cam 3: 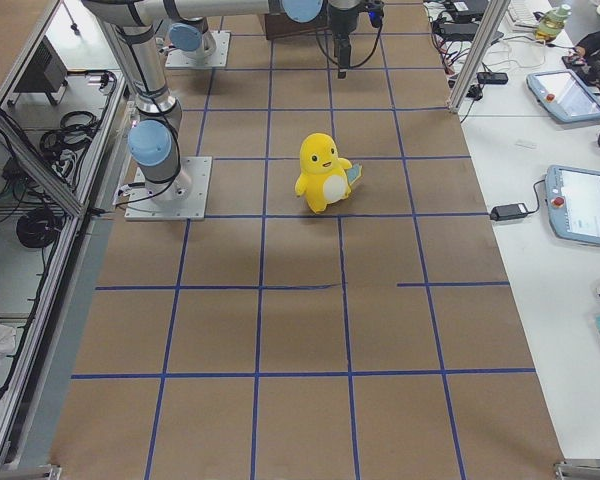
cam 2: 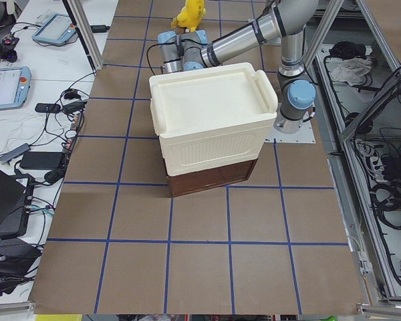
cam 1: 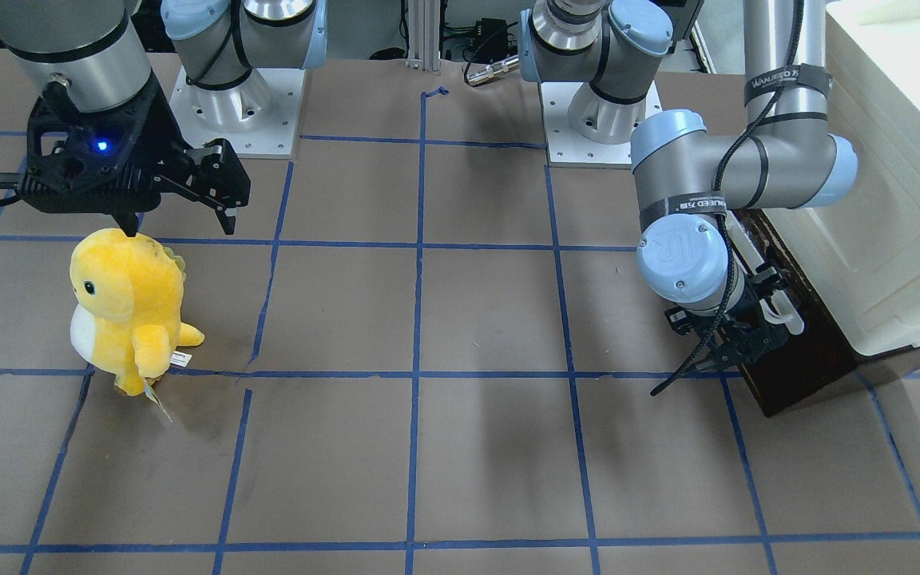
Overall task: Pull drawer sideways
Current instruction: 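Move the left gripper down to the white drawer handle, then close the left gripper around the white bar handle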
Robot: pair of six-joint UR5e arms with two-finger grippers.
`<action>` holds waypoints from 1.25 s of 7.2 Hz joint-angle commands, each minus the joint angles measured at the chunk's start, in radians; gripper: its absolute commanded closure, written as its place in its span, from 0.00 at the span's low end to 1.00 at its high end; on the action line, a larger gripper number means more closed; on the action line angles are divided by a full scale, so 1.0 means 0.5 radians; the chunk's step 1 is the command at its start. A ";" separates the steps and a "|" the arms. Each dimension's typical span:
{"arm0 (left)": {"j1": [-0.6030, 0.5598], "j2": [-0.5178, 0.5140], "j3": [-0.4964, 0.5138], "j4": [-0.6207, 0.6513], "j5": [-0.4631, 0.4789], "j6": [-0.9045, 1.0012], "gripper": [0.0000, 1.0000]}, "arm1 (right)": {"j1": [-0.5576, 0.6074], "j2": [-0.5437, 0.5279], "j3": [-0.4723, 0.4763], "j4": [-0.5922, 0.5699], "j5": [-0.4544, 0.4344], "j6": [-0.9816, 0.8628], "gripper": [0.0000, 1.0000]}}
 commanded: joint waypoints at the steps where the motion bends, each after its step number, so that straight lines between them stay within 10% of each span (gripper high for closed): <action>1: 0.000 -0.008 -0.028 -0.003 0.002 -0.055 0.13 | 0.000 0.000 0.000 0.000 -0.002 0.000 0.00; 7: 0.000 0.005 -0.028 -0.076 0.097 -0.061 0.14 | 0.000 0.000 0.000 0.000 0.001 0.000 0.00; 9: 0.003 0.002 -0.028 -0.098 0.097 -0.064 0.30 | 0.000 0.000 0.000 0.000 -0.002 0.000 0.00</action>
